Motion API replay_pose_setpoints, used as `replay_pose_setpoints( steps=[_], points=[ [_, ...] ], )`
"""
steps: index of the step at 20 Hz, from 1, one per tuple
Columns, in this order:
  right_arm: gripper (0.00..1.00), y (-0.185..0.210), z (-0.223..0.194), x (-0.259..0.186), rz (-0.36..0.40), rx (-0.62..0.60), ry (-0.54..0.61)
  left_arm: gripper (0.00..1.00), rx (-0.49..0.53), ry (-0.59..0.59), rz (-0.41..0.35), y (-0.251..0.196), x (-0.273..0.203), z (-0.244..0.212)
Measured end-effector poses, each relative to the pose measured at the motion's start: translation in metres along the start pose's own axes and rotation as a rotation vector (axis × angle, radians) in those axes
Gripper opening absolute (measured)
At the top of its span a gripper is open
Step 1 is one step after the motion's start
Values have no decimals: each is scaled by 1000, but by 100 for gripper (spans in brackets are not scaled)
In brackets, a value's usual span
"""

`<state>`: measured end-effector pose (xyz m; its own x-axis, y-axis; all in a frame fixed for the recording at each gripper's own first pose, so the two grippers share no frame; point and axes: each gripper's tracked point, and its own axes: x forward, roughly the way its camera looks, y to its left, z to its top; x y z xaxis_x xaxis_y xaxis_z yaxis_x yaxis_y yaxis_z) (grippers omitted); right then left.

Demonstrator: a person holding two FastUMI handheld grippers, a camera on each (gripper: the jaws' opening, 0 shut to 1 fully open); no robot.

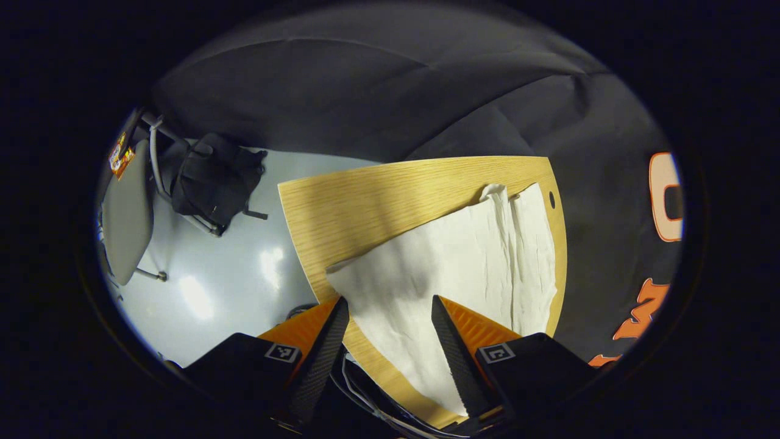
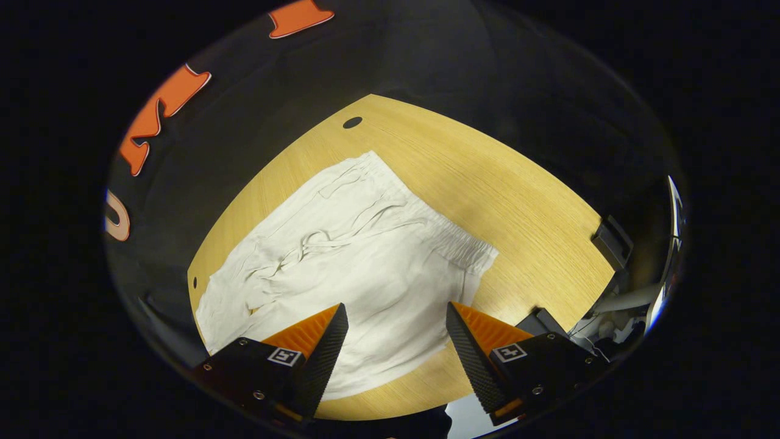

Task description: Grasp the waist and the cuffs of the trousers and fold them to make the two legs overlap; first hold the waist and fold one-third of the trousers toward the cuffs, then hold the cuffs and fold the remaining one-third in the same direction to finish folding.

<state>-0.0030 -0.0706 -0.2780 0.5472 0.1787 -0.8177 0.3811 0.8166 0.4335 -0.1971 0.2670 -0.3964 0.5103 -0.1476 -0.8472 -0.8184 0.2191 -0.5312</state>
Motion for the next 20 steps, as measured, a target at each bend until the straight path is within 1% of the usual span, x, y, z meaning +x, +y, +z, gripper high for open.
replay_pose_setpoints(
  steps=[3,4,5,6,8,9,10,11,13,15,17,18,20],
  points=[
    [98,-10,6,7,4,25,-9,92,-3,-5,-42,-16,10,3],
    [98,-15,7,10,-6,36,-10,88,-2,-7,-43,-18,12,4],
    [98,-22,8,12,-16,51,-8,77,4,-7,-31,-19,15,4],
    [98,-30,9,15,-28,67,-8,73,20,1,-12,-17,17,4],
    [97,-45,11,23,-49,108,-10,53,37,6,8,-17,23,3],
    [97,-47,12,28,-40,139,-3,37,33,7,7,-19,26,3],
    [96,-45,12,33,-23,178,4,31,21,3,9,-19,27,4],
    [96,-44,15,39,-10,221,6,14,7,0,12,-19,30,4],
    [95,-52,16,48,-30,276,15,8,1,-4,14,-20,29,3],
    [89,-64,15,55,-73,278,23,5,24,-21,15,-26,28,6],
    [85,-69,14,60,-94,269,41,5,65,-37,20,-36,21,9],
    [84,-71,13,62,-105,274,52,5,89,-55,26,-40,19,14],
    [83,-68,26,68,-96,328,39,5,122,-70,38,-49,13,19]
  ],
)
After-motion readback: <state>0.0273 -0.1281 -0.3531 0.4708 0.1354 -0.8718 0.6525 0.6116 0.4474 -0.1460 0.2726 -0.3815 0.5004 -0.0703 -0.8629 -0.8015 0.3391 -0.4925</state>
